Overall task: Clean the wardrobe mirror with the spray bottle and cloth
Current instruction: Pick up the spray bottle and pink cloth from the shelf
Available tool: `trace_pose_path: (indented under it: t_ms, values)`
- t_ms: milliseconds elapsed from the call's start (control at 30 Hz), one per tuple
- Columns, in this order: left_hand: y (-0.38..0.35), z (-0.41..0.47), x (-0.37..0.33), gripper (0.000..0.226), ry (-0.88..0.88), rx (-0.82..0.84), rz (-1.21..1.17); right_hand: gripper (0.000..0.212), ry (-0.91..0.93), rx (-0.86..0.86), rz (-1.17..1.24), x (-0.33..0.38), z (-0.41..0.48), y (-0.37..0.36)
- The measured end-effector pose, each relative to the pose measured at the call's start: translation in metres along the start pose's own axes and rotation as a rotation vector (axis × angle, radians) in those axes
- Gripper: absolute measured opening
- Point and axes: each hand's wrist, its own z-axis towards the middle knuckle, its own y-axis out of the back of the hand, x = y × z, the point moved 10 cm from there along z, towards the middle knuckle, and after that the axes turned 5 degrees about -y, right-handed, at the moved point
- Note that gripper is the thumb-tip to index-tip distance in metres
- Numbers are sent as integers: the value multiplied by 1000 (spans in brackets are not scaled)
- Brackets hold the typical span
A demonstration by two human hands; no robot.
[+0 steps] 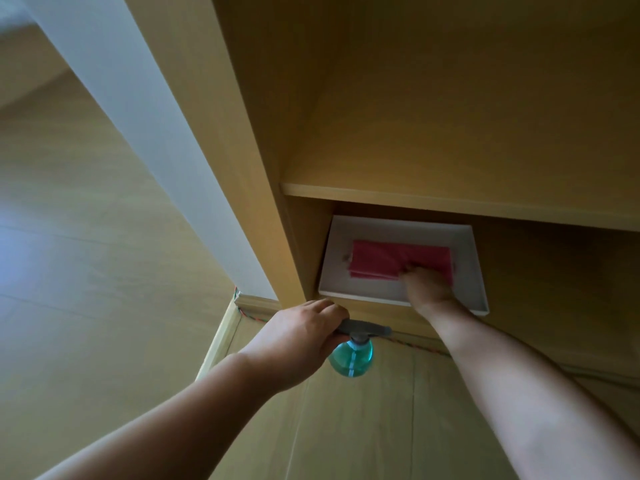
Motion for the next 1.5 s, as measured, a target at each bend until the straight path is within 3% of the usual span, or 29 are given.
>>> trace_pose_path:
  t_ms: [133,600,767,1100,1233,1367,1500]
  values:
    - [1,2,-2,17,-14,-7,1,39,-13,-34,13,-7,-2,9]
    - [-19,43,-37,22,-70,57,20,35,-80,-300,538,-64,-75,79]
    - [-19,65,-74,15,-147,27,1,26,91,-419,654,-76,-132,119]
    - [-26,88,-159,34,-326,64,92,20,232,-749,756,-108,-249,205]
    - [-7,91,-195,28,-471,33,0,21,252,-791,889,-128,-269,224]
    - [21,95,-219,19,-483,2,-200,24,211,-834,966,-146,-279,239]
    - [43,103,-234,16,-481,-41,-248,35,116,-724,1075,-162,-274,238]
